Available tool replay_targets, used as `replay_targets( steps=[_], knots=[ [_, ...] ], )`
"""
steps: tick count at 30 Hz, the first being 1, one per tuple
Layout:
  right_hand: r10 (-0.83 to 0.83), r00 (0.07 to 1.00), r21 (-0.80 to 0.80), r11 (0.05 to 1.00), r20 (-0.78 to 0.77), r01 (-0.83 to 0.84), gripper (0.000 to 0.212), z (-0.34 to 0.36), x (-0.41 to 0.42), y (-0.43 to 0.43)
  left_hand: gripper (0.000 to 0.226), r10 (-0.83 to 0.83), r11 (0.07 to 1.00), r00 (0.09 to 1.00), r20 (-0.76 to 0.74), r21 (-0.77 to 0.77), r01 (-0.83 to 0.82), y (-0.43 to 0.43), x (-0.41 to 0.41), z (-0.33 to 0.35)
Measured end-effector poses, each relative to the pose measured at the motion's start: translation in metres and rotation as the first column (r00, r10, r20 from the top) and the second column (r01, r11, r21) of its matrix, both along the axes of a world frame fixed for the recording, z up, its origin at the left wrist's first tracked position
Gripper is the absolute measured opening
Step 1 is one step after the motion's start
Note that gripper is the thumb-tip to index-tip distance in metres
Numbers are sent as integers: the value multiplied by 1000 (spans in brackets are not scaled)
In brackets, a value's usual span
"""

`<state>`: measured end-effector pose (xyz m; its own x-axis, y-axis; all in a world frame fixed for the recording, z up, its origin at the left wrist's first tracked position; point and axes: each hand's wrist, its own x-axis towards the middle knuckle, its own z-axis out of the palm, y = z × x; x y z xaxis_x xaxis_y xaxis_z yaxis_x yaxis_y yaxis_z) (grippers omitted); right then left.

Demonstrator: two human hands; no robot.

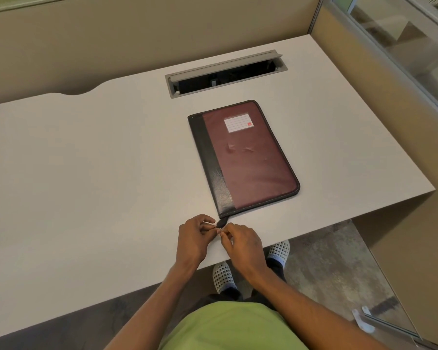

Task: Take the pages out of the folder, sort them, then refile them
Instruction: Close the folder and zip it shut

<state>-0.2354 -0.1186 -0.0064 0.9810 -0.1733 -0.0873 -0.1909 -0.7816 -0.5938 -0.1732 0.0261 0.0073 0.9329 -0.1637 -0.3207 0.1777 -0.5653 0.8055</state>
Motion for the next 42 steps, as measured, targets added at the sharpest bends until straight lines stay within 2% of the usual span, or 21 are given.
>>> replay_targets(
  steps=[10, 15, 21, 23, 25, 26, 29, 34, 36, 42],
  knots=[
    [-157, 986, -62, 985, 58, 161, 16, 0, 16, -13, 14, -56, 990, 996, 69, 133, 47, 2, -2, -1],
    [-210, 974, -93, 972, 83, 217, 21, -6, 23, -21, 13, -45, 990, 996, 76, 139, 35, 4, 1, -3],
    [-357, 926, -18, 932, 119, 362, 25, -9, 22, -46, 13, -39, 991, 996, 76, 129, 29, 9, 6, -4],
    [-372, 921, 0, 927, 118, 374, 23, -11, 19, -53, 20, -92, 974, 987, 135, 218, 61, 4, 7, 0],
    [-367, 923, 17, 930, 116, 367, 19, -13, 15, -54, 36, -212, 933, 942, 259, 340, 117, -8, 9, 6],
    [-364, 924, 20, 931, 118, 364, 18, -14, 14, -54, 44, -264, 923, 918, 296, 353, 152, -16, 11, 8],
    [-351, 928, 19, 936, 125, 351, 15, -16, 12, -55, 63, -435, 866, 846, 308, 399, 300, -44, 24, 5],
    [-329, 935, 10, 944, 131, 331, 15, -16, 13, -59, 77, -679, 695, 684, 268, 534, 481, -76, 56, -6],
    [-326, 937, 5, 945, 128, 328, 16, -16, 14, -60, 80, -714, 657, 658, 240, 554, 511, -81, 64, -8],
    [-308, 940, -13, 950, 145, 313, 18, -13, 13, -61, 73, -742, 656, 618, 258, 469, 591, -72, 76, -11]
  ],
)
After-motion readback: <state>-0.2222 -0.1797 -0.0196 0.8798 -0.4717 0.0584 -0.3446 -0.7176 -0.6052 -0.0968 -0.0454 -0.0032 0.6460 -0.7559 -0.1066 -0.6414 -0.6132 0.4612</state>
